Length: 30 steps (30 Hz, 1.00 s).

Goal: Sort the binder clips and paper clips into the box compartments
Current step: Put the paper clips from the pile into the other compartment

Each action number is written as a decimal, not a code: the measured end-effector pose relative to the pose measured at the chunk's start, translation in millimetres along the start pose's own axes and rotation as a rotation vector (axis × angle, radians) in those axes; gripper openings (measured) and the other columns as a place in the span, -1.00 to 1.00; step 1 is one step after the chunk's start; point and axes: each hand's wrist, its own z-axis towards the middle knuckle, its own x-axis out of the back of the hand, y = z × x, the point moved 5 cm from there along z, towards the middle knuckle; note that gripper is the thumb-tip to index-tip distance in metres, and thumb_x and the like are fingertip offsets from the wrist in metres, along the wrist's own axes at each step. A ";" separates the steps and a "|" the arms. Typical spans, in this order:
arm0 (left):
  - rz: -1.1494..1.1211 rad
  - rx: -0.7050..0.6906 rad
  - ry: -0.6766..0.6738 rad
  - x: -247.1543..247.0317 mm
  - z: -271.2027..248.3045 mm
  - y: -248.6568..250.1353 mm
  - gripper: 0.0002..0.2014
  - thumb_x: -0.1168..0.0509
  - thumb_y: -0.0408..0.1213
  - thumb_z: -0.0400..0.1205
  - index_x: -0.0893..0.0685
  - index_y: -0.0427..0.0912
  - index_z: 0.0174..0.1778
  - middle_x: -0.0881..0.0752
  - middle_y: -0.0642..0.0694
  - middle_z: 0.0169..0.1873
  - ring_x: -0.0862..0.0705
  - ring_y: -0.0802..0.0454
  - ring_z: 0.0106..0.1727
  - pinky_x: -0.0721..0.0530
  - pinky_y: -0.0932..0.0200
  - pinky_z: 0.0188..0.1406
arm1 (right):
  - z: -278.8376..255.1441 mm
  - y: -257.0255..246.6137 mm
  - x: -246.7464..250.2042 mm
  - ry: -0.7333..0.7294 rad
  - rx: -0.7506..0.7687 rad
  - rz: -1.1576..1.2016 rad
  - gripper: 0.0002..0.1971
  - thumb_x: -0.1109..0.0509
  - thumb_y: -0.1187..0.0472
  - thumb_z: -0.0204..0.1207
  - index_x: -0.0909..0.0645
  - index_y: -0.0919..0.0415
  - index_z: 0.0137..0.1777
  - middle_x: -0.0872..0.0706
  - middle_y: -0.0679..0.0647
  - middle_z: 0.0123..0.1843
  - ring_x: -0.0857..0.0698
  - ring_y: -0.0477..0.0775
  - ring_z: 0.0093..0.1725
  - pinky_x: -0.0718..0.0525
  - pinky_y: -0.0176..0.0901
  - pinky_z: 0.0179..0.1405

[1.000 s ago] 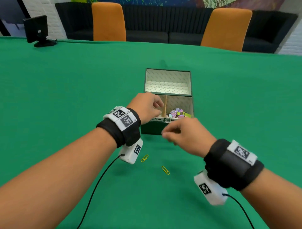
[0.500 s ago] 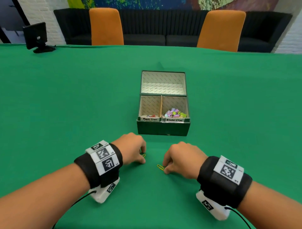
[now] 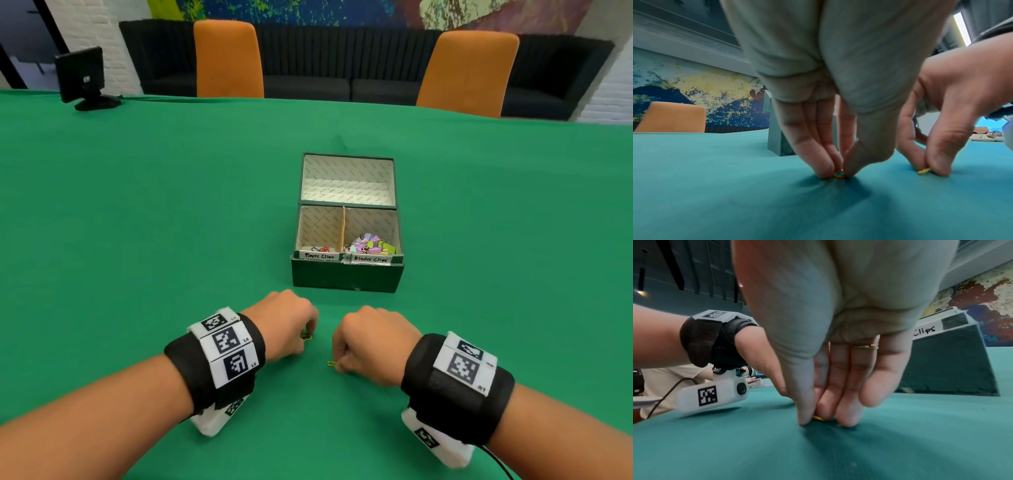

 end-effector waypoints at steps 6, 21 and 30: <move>-0.009 0.008 -0.014 -6.0 2.3 0.6 -0.64 -0.35 -0.27 0.44 -0.60 0.02 0.17 -0.73 -0.09 0.01 -0.67 -0.16 0.08 -0.67 0.01 0.03 | -2.9 -4.9 0.4 -0.013 -0.001 0.008 -0.89 -0.30 0.06 0.41 -0.63 -0.01 -0.12 -0.75 0.12 -0.06 -0.70 0.28 -0.06 -0.55 -0.09 -0.19; -0.178 -0.015 0.122 15.7 -4.1 -10.3 -0.78 -0.34 -0.28 0.42 -0.76 -0.04 -0.05 -0.77 0.05 -0.19 -0.70 0.05 -0.15 -0.63 0.25 -0.13 | 32.3 35.3 112.8 0.720 -0.025 0.467 -0.88 -0.45 0.12 0.53 -0.80 -0.04 -0.01 -0.80 -0.19 -0.15 -0.70 -0.18 -0.20 -0.74 -0.10 0.01; -0.496 0.095 0.670 107.7 2.3 -51.0 -0.92 -0.48 -0.23 0.41 -0.73 0.04 -0.34 -0.75 0.15 -0.39 -0.71 0.23 -0.30 -0.68 0.22 -0.16 | 58.2 39.9 96.6 0.614 -0.090 0.338 -0.74 -0.36 -0.15 0.56 -0.80 -0.06 0.00 -0.84 -0.12 0.00 -0.70 0.00 0.11 -0.69 0.05 0.17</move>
